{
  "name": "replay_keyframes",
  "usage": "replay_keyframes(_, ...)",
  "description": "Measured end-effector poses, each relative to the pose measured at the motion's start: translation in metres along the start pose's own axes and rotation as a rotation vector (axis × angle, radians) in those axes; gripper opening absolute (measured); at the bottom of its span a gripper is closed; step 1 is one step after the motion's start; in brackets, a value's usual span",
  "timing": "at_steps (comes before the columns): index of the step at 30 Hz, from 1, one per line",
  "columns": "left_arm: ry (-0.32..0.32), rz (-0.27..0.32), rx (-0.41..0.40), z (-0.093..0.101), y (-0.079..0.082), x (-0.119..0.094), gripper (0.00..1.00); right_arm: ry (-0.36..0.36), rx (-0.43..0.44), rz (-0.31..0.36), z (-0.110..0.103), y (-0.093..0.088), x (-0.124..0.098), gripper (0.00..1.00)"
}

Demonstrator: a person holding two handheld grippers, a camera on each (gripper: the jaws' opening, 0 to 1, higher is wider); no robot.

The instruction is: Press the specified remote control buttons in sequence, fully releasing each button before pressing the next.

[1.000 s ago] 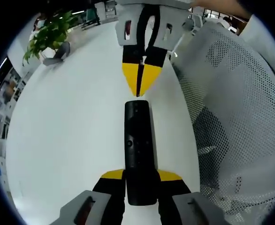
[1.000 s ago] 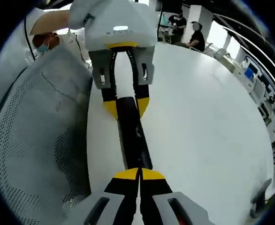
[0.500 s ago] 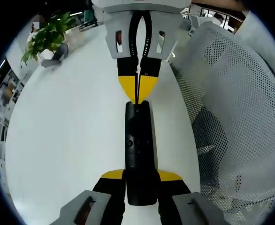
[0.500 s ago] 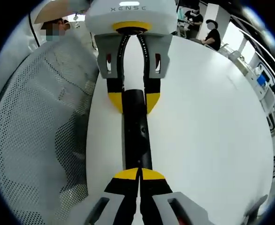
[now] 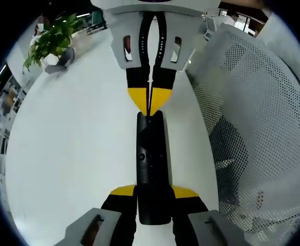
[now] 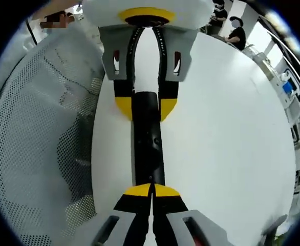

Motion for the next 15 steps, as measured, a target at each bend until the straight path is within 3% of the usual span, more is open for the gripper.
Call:
replay_keyframes(2,0.001,0.005,-0.003,0.0,0.0,0.0,0.24,-0.023,0.086,0.067,0.0,-0.001,-0.001,0.0)
replay_keyframes(7,0.002,0.022,-0.005,0.0,0.0,-0.001,0.24,-0.072,0.136,0.175,-0.001,-0.003,-0.003,0.0)
replay_keyframes(9,0.006,0.025,0.002,0.001,0.0,-0.001,0.24,-0.073,0.146,0.195,-0.003,-0.003,-0.004,0.0)
replay_keyframes(10,0.007,0.025,0.0,0.001,0.0,-0.001,0.24,-0.035,0.156,0.24,-0.01,0.005,-0.004,0.0)
replay_keyframes(15,0.003,0.027,0.006,0.001,0.0,-0.001,0.24,-0.079,0.098,0.211,-0.005,0.008,-0.003,0.0)
Point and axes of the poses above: the point that each gripper's makers call its tool centre point, and the gripper's own axes: x roughly forward along the fingers, z roughly to its right, y roughly out of its top, the point moved 2 cm from there along -x, roughly backward along the fingers, and after that the axes turned 6 degrees about x, right-handed, at the moved point
